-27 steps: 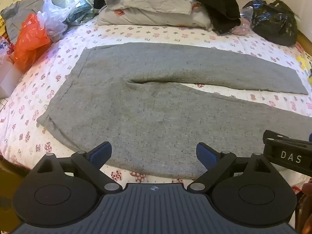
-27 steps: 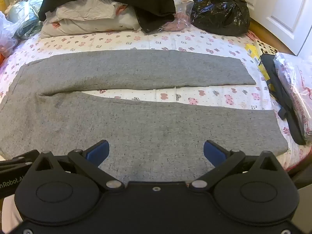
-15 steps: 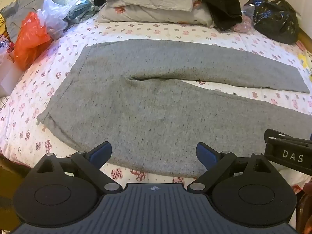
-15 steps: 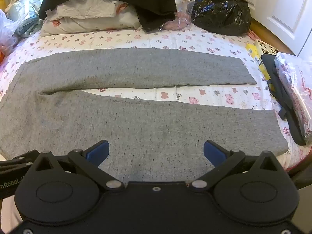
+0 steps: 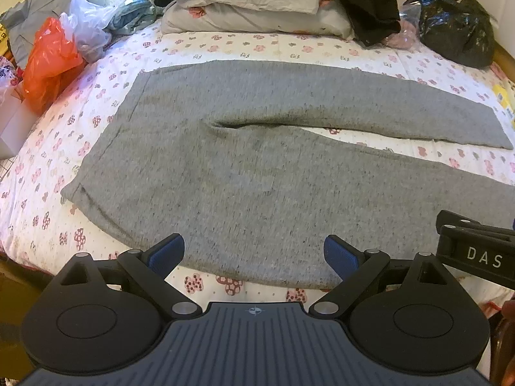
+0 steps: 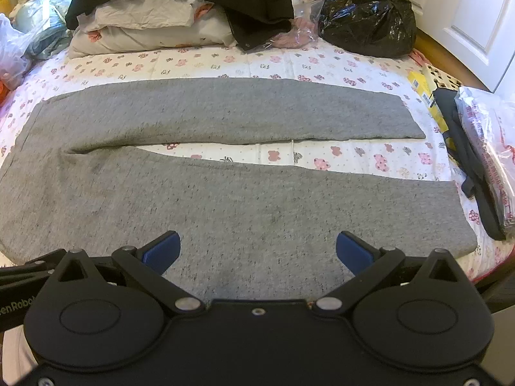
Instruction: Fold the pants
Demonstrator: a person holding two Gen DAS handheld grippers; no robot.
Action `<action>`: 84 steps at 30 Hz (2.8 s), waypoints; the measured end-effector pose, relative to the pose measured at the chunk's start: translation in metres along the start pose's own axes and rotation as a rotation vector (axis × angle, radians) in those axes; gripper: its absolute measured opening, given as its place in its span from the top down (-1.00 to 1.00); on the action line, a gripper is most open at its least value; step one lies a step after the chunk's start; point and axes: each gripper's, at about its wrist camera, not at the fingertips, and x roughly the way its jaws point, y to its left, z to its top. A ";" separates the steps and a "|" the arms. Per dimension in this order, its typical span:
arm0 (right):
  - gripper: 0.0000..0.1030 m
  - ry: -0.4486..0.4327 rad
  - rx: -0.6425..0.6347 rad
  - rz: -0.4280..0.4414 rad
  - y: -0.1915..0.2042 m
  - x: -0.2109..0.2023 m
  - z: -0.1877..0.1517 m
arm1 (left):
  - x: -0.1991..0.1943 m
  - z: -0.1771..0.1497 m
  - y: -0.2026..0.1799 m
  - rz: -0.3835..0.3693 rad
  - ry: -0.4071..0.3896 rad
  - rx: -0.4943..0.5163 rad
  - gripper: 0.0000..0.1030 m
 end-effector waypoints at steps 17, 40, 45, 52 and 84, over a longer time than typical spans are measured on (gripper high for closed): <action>-0.99 0.009 -0.001 0.009 0.002 0.000 -0.002 | 0.002 -0.001 -0.001 0.002 0.013 0.009 -0.83; -0.99 0.014 -0.007 0.013 0.002 0.001 -0.002 | 0.006 -0.003 0.001 -0.010 0.029 0.004 -0.83; -0.99 0.017 -0.010 0.015 0.004 0.002 -0.002 | 0.006 -0.004 0.001 -0.010 0.031 0.004 -0.83; -0.99 0.025 -0.004 0.026 0.004 0.002 -0.002 | 0.006 -0.004 0.001 -0.010 0.028 0.005 -0.83; -0.98 0.025 -0.017 0.038 0.005 0.009 0.002 | 0.014 0.003 0.000 -0.026 0.026 0.021 -0.76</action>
